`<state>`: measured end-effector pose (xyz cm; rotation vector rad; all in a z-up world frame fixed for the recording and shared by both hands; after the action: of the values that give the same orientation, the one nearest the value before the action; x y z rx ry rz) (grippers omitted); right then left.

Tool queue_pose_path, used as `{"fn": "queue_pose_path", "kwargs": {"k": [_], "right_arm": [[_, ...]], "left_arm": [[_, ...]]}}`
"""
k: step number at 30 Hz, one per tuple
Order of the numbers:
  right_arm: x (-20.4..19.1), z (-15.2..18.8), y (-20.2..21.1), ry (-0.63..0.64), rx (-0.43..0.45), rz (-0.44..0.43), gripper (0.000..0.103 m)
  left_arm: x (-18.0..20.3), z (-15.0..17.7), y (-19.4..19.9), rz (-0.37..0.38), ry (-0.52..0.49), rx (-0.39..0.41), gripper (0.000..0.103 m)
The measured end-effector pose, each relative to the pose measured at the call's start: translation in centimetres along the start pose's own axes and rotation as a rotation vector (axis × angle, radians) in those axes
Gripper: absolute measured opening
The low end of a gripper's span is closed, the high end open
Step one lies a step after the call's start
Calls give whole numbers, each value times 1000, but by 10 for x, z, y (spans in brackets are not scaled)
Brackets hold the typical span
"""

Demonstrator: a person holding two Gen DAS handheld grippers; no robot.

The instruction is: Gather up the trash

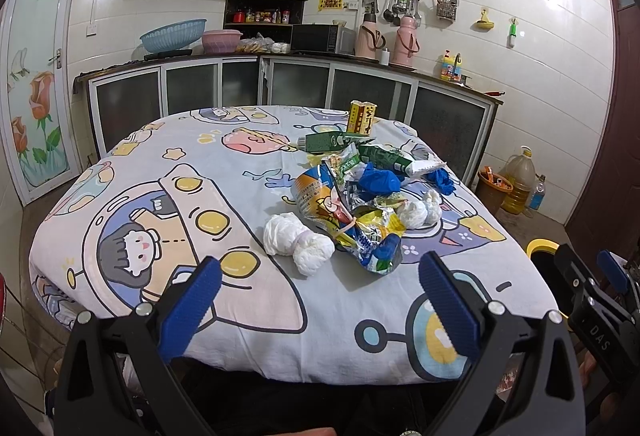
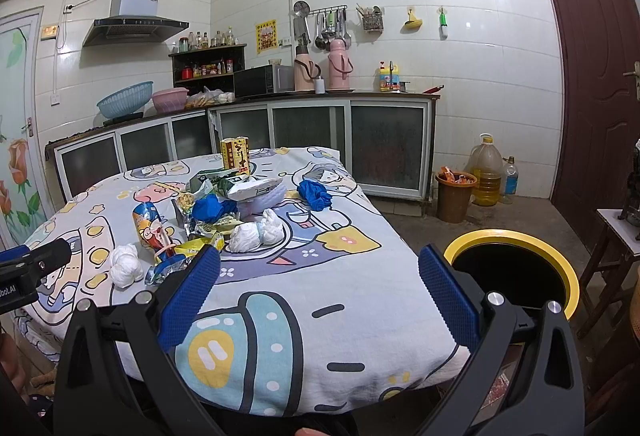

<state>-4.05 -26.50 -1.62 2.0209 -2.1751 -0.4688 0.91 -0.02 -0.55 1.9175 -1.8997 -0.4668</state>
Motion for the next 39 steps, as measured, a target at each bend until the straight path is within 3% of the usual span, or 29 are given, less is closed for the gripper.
{"fn": "queue_pose_path", "kwargs": {"k": [39], "right_arm": [[1, 6, -9, -4, -13, 2, 95]], "left_arm": [[-1, 12, -9, 3, 10, -21, 95]]}}
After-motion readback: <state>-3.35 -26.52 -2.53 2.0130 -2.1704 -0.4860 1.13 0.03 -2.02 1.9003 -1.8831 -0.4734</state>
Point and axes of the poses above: each gripper's, at about its wrist camera, not at the fingertips, and y roughly against the way its jaws point, x to its right, z to its underside, the point moved 1 cm from there along -y, roughly the way its jaws point, and after that the axes turned 3 degrees about -y, right-handed, at the moved point
